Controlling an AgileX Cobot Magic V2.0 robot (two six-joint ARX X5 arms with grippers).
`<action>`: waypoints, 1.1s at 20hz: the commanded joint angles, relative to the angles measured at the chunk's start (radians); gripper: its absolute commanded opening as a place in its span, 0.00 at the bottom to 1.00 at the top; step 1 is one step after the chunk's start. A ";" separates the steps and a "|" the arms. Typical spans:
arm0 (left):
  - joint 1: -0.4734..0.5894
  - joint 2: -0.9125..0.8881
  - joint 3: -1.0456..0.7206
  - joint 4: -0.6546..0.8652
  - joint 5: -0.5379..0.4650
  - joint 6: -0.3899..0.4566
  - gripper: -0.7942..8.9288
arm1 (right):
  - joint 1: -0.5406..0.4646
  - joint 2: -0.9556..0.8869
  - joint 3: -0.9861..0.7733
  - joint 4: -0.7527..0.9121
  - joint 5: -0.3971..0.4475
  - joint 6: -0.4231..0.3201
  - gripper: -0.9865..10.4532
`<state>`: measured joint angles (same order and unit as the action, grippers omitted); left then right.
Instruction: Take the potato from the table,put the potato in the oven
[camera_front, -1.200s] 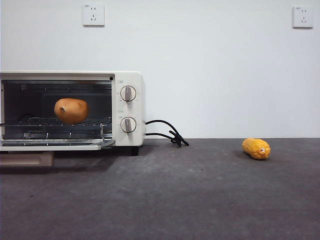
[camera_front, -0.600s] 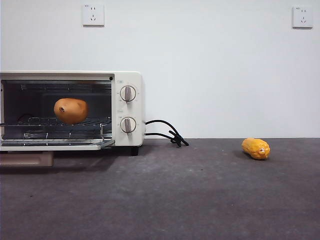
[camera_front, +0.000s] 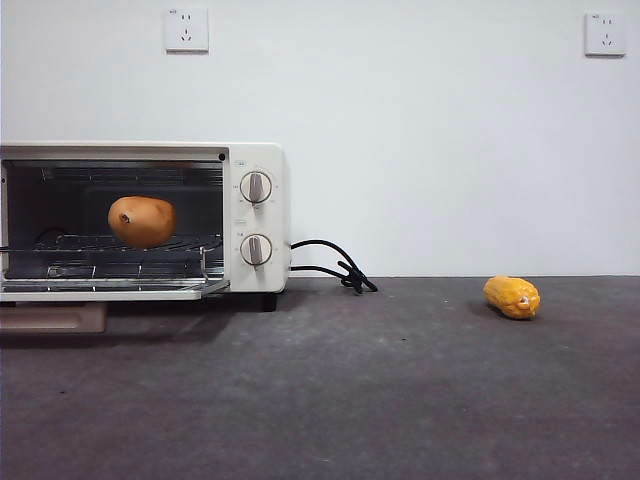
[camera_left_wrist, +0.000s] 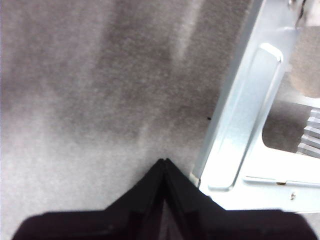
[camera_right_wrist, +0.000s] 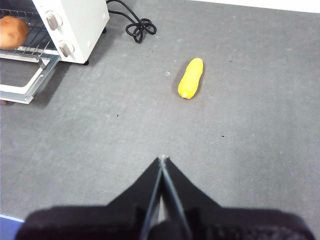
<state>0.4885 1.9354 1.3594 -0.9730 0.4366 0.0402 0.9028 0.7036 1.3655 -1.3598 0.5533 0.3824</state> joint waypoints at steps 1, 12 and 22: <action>-0.001 0.014 -0.010 0.005 0.011 -0.007 0.07 | 0.000 0.000 -0.009 -0.022 0.005 0.011 0.08; 0.053 0.013 -0.010 -0.002 0.325 -0.003 0.07 | 0.000 0.000 -0.009 -0.022 0.005 0.011 0.08; 0.103 0.010 -0.010 0.000 0.518 -0.003 0.07 | 0.000 0.000 -0.009 -0.022 0.008 0.007 0.08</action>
<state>0.5957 1.9362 1.3552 -0.9665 0.9180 0.0326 0.9028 0.7036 1.3655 -1.3598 0.5541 0.3820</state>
